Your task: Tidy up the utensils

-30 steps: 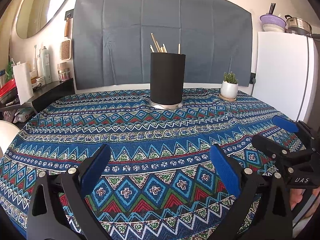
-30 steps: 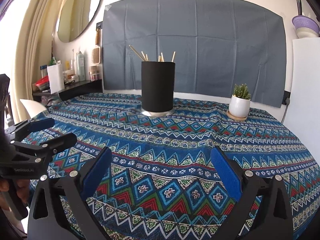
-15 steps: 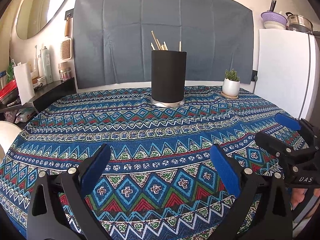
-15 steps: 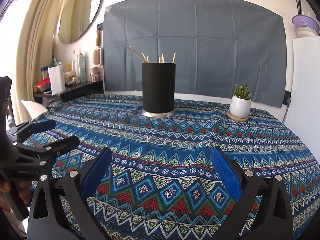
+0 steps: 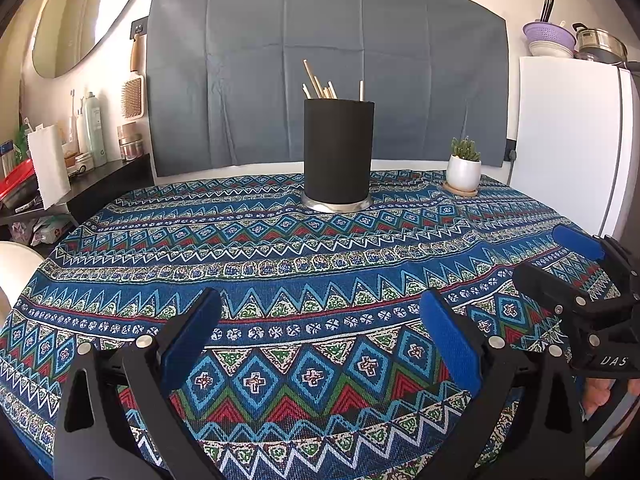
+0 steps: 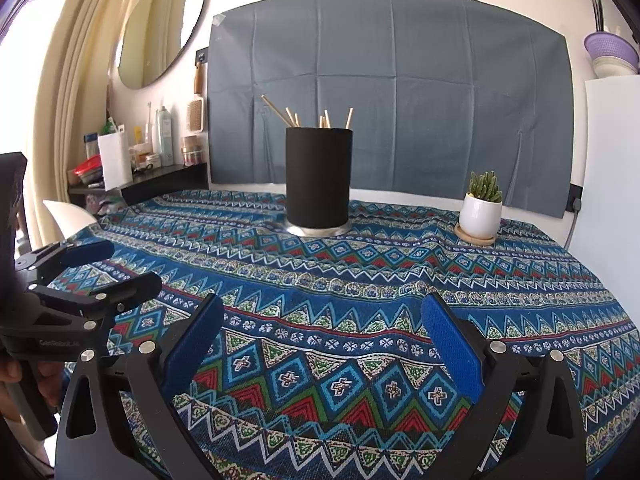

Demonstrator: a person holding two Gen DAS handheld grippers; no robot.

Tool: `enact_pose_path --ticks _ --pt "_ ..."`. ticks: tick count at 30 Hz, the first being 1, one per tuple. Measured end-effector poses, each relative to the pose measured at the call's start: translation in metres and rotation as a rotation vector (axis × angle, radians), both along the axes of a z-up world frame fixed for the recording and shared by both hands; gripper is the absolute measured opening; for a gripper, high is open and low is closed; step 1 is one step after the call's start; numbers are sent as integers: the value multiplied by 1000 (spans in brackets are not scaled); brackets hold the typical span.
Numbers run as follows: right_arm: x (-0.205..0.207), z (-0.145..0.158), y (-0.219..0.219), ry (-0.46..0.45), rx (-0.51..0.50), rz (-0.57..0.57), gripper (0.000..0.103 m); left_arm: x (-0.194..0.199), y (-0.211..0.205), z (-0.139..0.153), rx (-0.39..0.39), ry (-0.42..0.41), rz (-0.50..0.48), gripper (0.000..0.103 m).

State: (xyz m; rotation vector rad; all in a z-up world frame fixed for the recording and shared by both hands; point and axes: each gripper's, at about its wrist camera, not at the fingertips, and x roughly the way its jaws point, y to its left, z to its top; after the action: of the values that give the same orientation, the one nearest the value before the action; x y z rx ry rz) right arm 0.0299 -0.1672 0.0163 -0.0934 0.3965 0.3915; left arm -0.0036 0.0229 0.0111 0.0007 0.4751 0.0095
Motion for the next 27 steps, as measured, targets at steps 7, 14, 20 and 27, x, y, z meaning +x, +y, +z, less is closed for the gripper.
enact_pose_path --ticks 7,14,20,27 --pt "-1 0 1 -4 -1 -3 95 0 -1 -1 7 3 7 97" --pt "-1 0 1 -2 -1 -3 95 0 -1 -1 2 1 3 97" --pt "-1 0 1 -3 -1 -2 95 -1 -1 -1 2 -1 3 97" --pt "0 1 1 -3 -1 -2 95 0 -1 0 -2 7 -11 97"
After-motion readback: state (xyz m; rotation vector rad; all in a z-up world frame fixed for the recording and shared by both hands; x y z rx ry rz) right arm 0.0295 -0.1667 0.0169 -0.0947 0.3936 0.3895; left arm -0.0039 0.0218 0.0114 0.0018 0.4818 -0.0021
